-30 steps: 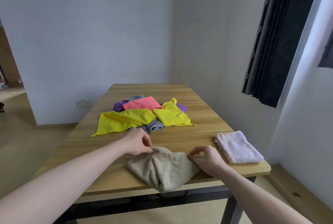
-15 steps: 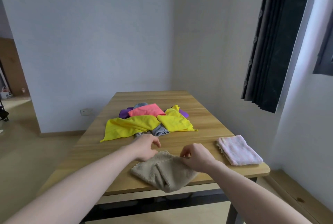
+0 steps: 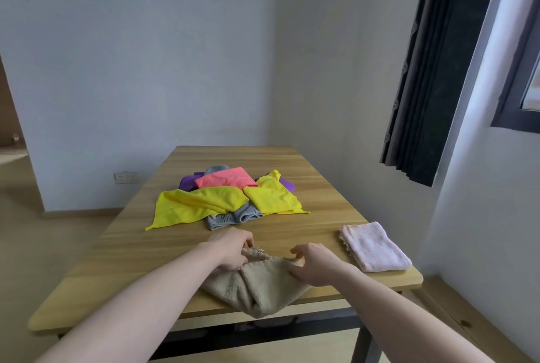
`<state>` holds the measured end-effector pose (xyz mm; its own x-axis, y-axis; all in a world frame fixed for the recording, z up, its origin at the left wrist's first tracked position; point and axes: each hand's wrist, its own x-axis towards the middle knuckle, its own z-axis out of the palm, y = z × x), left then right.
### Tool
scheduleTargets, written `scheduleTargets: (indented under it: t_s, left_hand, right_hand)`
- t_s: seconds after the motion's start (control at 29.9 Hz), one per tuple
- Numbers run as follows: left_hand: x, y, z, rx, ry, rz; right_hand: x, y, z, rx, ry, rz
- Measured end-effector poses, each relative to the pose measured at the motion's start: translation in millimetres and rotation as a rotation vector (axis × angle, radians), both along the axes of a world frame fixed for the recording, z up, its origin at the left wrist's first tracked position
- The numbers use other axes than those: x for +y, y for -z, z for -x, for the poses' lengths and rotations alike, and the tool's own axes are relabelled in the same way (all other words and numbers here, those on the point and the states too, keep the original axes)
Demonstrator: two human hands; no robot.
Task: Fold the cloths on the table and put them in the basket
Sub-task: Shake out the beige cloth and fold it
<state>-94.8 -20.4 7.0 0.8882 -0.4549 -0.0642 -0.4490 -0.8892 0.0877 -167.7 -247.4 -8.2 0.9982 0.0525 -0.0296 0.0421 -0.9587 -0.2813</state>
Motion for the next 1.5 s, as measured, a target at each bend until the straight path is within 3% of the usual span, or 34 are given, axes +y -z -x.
scheduleTargets:
  t_s: [0.2,0.4,0.64,0.87,0.97,1.17,1.5]
  left_hand:
    - [14.8,-16.1,-1.0,-0.214,0.008,0.004]
    - [20.6,-35.5,7.8,-0.198,0.026,0.26]
    - [11.3,-112.0,22.6,-0.385,0.147,0.477]
    - [28.0,-201.0,31.1,-0.605,0.036,0.542]
    - [33.8,-223.7,38.7,-0.587,0.076,0.561]
    - [18.8,-254.7,65.0,-0.582,0.206,0.561]
    - [16.7,-271.0,81.2,-0.5,0.228,0.516]
  right_hand:
    - [-5.5,-15.9,-5.7,-0.088,0.027,0.002]
    - [1.6,-19.1,-0.5,-0.041,-0.026,-0.098]
    - [22.9,-62.0,-0.6,-0.292,-0.015,-0.337]
    - [-12.9,-148.1,11.1,-0.389,0.046,-0.048]
    - [-26.2,-166.8,18.8,-0.334,0.039,-0.051]
    - [-2.2,-183.8,28.5,-0.394,0.01,-0.405]
    - [25.2,-192.6,26.0,-0.291,0.001,-0.289]
